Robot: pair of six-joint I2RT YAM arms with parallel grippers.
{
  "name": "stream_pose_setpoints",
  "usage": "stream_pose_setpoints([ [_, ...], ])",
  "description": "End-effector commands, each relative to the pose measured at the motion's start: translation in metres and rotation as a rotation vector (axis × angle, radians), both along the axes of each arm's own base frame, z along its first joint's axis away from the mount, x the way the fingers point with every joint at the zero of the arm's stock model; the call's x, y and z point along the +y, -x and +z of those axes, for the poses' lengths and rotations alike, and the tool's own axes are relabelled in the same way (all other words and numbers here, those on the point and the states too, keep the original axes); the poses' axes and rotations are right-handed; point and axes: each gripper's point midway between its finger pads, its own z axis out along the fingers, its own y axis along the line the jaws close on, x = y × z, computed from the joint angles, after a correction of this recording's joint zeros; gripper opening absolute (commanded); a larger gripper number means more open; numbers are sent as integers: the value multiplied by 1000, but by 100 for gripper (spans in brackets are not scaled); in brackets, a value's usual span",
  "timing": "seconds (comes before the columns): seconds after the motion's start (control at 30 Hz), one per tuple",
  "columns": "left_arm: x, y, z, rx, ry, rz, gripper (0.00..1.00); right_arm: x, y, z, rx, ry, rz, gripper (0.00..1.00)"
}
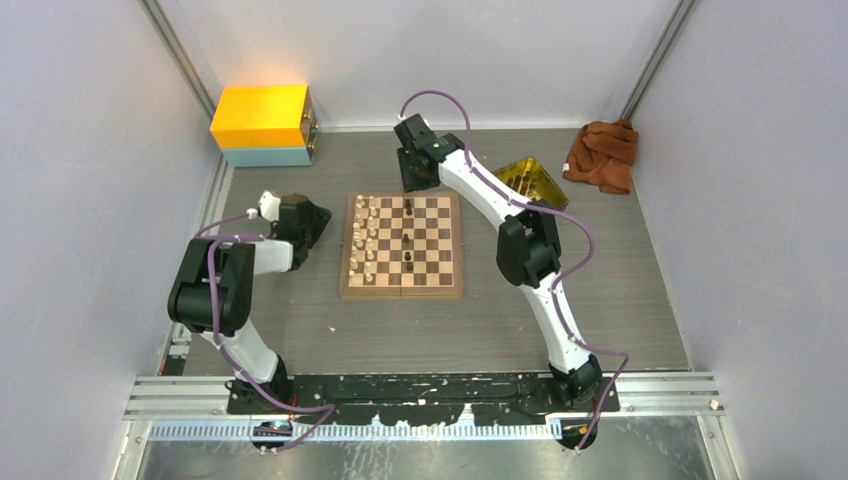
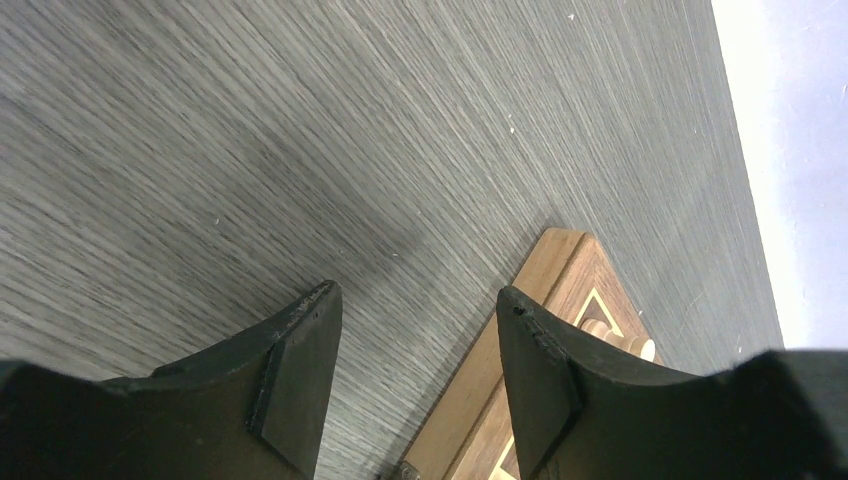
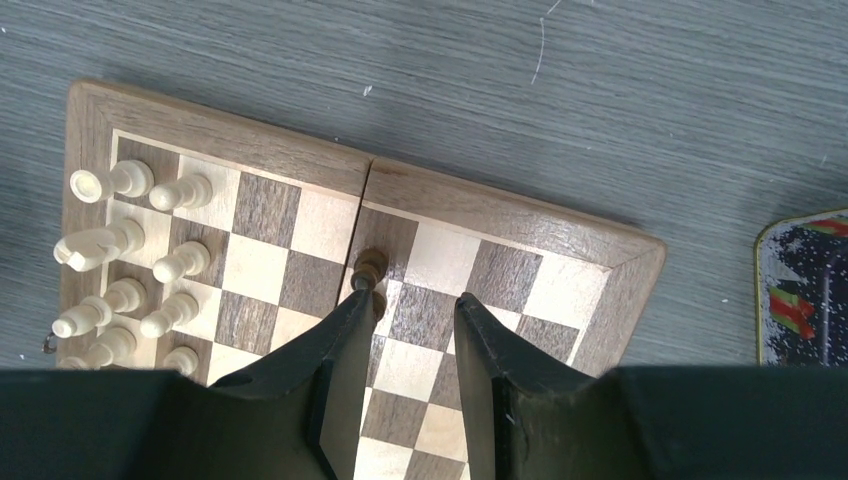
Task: Set up the chess pieces on the board
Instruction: Pick up the chess piece from the chessboard.
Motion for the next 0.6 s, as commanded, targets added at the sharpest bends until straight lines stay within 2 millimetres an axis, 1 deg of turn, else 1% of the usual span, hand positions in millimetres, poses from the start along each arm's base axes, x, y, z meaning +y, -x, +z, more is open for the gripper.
stream_pose_setpoints([
  [0.0, 11, 16, -16, 61, -38, 10, 60, 12, -4, 13, -27, -22, 32, 41],
  [0.2, 17, 14, -5, 29, -106, 0, 61, 17, -2, 6, -12, -28, 47, 41],
  [0.5, 30, 12, 29, -50, -245, 12, 66, 27, -1, 6, -17, -43, 71, 42],
  [0.57, 32, 13, 36, -64, -260, 21, 69, 30, 1, 5, -16, -44, 79, 42],
])
